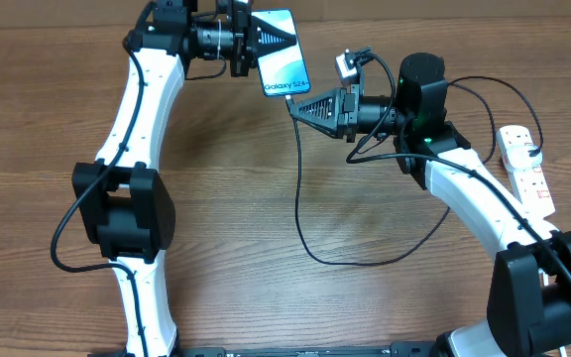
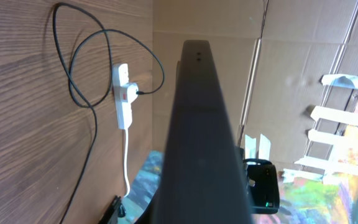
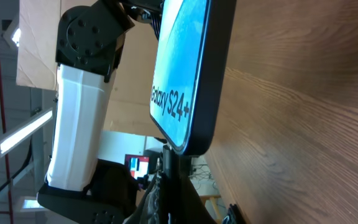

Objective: Plug charger to phone and switch on socket

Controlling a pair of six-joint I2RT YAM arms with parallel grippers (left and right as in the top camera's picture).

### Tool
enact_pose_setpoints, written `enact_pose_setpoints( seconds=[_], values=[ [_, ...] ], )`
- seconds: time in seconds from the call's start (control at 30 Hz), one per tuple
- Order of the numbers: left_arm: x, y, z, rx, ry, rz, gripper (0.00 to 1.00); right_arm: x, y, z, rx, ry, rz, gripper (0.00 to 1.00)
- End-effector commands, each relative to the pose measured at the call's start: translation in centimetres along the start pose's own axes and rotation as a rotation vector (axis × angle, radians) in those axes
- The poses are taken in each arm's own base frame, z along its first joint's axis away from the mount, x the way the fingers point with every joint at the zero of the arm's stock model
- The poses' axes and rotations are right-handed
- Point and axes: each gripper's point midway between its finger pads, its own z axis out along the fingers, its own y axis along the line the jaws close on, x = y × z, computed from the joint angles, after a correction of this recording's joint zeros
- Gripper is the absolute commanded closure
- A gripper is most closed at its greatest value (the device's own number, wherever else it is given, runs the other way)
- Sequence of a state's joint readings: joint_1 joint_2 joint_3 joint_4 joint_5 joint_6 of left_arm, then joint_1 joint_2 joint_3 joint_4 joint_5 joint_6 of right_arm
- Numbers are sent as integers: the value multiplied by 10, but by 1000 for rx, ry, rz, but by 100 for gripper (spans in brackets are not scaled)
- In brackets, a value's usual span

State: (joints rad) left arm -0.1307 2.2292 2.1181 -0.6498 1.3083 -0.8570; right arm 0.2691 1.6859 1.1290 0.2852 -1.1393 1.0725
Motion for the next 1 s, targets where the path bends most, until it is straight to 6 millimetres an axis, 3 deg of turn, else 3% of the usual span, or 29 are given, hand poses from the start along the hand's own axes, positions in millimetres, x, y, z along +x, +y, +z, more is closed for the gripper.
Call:
enact_pose_setpoints(
  seconds=[0.0,0.97],
  values=[
    [15,-30,0,41,37,87,96,-4,3,-2,2,-21,-21,96],
    [15,-30,0,41,36,103,96,-14,2,-2,17,-74,-16,96]
  ],
)
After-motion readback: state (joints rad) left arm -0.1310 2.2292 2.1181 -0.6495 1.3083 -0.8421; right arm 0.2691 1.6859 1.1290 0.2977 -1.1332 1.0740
